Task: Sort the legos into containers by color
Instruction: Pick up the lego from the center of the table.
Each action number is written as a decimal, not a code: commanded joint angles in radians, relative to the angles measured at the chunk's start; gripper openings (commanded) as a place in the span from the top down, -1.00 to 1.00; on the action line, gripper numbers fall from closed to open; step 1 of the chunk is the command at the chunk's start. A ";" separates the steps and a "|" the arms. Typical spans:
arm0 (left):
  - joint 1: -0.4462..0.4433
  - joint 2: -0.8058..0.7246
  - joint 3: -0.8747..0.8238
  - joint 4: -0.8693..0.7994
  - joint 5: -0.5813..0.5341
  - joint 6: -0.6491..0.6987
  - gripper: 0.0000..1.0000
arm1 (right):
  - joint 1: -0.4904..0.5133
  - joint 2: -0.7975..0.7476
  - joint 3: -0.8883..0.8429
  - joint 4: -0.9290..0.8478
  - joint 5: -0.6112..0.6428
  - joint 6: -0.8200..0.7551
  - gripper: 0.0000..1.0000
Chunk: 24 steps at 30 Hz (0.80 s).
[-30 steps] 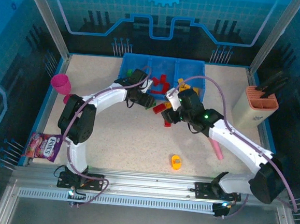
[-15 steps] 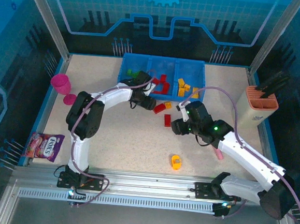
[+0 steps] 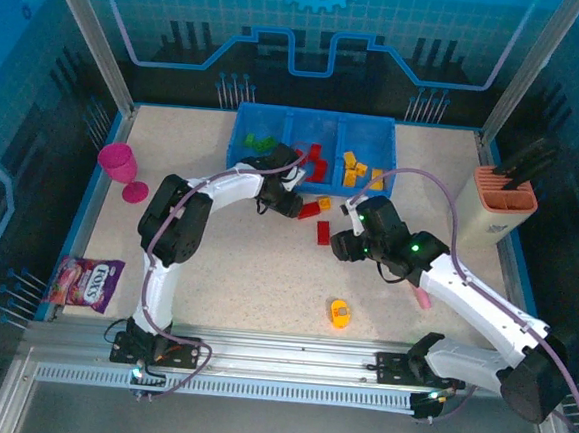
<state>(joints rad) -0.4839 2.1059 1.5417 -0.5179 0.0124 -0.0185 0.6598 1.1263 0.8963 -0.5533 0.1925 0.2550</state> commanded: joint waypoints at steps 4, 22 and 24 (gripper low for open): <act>-0.010 0.025 0.015 -0.019 0.001 0.006 0.12 | -0.003 0.036 -0.007 0.002 0.021 0.007 -0.23; -0.033 -0.122 -0.084 -0.068 -0.051 -0.045 0.45 | -0.050 0.127 0.016 0.041 0.009 -0.013 -0.23; -0.039 -0.177 -0.094 -0.091 -0.078 -0.058 0.45 | -0.061 0.141 0.016 0.055 0.004 -0.006 -0.23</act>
<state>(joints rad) -0.5087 2.0350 1.4590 -0.5541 -0.0223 -0.0460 0.6178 1.2510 0.8963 -0.5278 0.2054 0.2436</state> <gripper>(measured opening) 0.278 0.616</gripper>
